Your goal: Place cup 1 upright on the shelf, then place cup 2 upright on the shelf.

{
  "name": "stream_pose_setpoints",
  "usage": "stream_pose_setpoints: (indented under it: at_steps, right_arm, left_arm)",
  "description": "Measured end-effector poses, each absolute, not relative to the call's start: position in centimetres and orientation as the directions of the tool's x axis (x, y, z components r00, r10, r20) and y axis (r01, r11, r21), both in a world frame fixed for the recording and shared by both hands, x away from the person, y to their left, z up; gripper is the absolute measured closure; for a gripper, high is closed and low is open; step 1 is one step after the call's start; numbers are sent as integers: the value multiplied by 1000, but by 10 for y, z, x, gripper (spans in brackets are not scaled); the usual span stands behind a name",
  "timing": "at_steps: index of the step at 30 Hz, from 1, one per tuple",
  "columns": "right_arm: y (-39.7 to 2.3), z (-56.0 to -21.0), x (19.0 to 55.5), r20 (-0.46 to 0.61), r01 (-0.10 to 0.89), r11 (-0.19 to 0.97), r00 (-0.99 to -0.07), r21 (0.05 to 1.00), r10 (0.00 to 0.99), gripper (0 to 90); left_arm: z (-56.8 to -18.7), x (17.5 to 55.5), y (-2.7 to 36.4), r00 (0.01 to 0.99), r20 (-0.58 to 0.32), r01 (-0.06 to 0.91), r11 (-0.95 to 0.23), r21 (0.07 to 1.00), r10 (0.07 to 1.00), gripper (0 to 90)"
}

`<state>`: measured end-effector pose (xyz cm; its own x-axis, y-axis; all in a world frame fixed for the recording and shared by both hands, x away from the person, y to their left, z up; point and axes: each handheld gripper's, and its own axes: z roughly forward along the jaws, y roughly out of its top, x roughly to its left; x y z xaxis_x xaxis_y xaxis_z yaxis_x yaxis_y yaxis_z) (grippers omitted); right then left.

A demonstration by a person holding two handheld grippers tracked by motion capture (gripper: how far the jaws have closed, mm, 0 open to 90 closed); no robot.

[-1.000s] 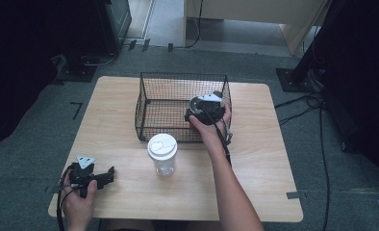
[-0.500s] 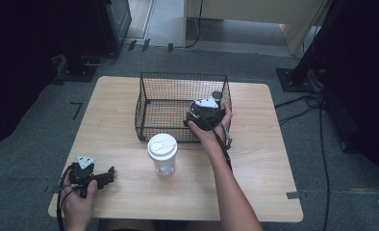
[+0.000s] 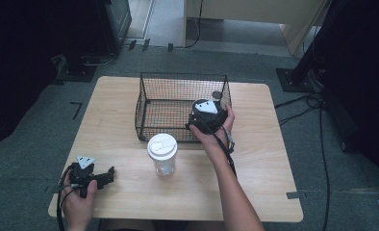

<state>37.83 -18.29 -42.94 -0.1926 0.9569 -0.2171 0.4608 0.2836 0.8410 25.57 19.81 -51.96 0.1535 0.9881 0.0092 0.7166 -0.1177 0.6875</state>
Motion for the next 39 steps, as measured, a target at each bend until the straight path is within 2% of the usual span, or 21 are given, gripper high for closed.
stream_pose_setpoints:
  at_steps: [7, 9, 16, 25, 39]
  right_arm:
    - [-187, -432, 375, -237, 448, 303, -198, 841, 951, 0]
    - [-190, -431, 371, -206, 413, 295, -245, 862, 947, 0]
    - [-197, -429, 364, -181, 384, 286, -287, 878, 941, 0]
    - [-204, -419, 350, -150, 378, 248, -270, 892, 951, 0]
    - [-215, -413, 311, -44, 389, 173, -318, 905, 947, 0]
  left_arm:
    - [-520, 256, 198, 153, 9, 716, -118, 688, 988, 0]
    - [-520, 256, 198, 153, 9, 716, -118, 688, 988, 0]
    - [-520, 256, 198, 154, 9, 716, -118, 688, 988, 0]
    - [-520, 256, 198, 153, 9, 716, -117, 688, 988, 0]
    - [-520, 256, 198, 152, 8, 715, -115, 690, 988, 0]
